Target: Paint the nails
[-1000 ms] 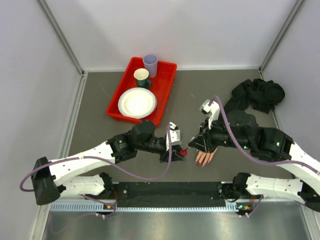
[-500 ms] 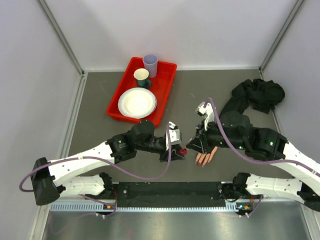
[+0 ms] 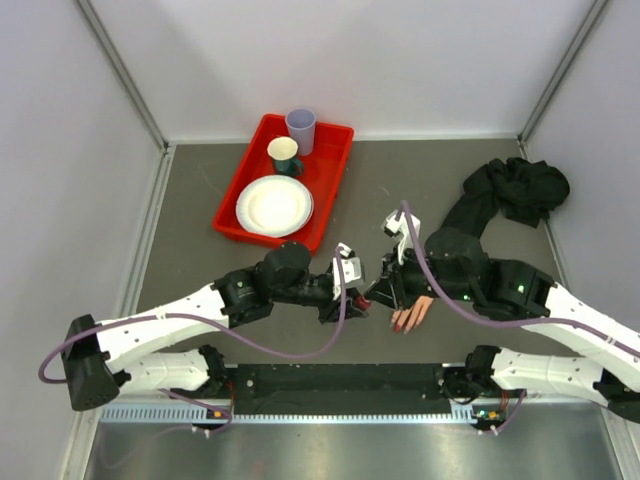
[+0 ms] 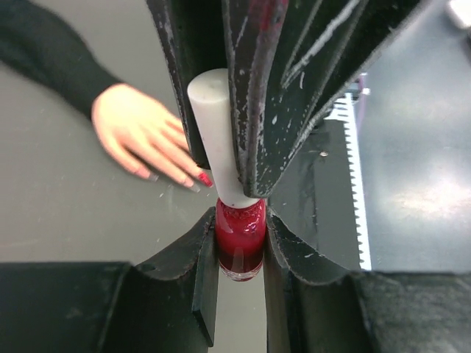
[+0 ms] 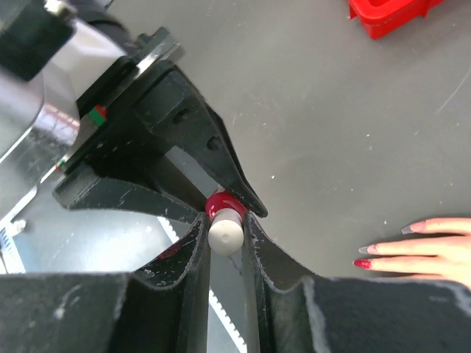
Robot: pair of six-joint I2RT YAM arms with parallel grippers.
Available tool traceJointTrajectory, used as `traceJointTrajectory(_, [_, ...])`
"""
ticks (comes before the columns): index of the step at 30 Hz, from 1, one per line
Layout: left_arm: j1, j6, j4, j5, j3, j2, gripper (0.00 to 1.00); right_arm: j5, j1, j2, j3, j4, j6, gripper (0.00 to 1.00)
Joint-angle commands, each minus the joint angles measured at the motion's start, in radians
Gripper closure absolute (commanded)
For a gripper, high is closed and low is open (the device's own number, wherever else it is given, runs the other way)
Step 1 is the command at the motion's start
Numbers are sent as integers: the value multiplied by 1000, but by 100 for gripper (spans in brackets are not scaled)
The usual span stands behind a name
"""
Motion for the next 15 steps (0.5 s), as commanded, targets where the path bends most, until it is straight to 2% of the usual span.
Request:
traceJointTrajectory(1, [-2, -15, 108, -175, -2, -54, 100, 41, 14, 15, -52, 60, 67, 100])
traceJointTrajectory(5, [-3, -38, 231, -338, -47, -65, 100, 260, 38, 47, -106, 97, 281, 100])
traceJointTrajectory(6, [-2, -42, 274, -368, -61, -65, 100, 383, 63, 65, -105, 56, 414, 100])
traceJointTrajectory(7, [-2, -44, 308, -451, -94, -63, 100, 450, 77, 117, -83, 33, 475, 100])
traceJointTrajectory(8, [-2, -42, 377, -482, -108, -60, 100, 566, 92, 145, -70, 10, 528, 100])
traceJointTrajectory(9, [-2, -30, 399, -494, -118, -50, 100, 614, 123, 171, -53, -18, 629, 100])
traceJointTrajectory(10, [-3, -29, 417, -558, -128, -44, 100, 642, 133, 217, -25, -52, 673, 100])
traceJointTrajectory(11, [-3, -27, 440, -565, -133, -39, 100, 645, 140, 233, -20, -41, 690, 100])
traceJointTrajectory(15, [-2, -33, 467, -522, -128, -31, 100, 630, 150, 256, -5, -8, 690, 100])
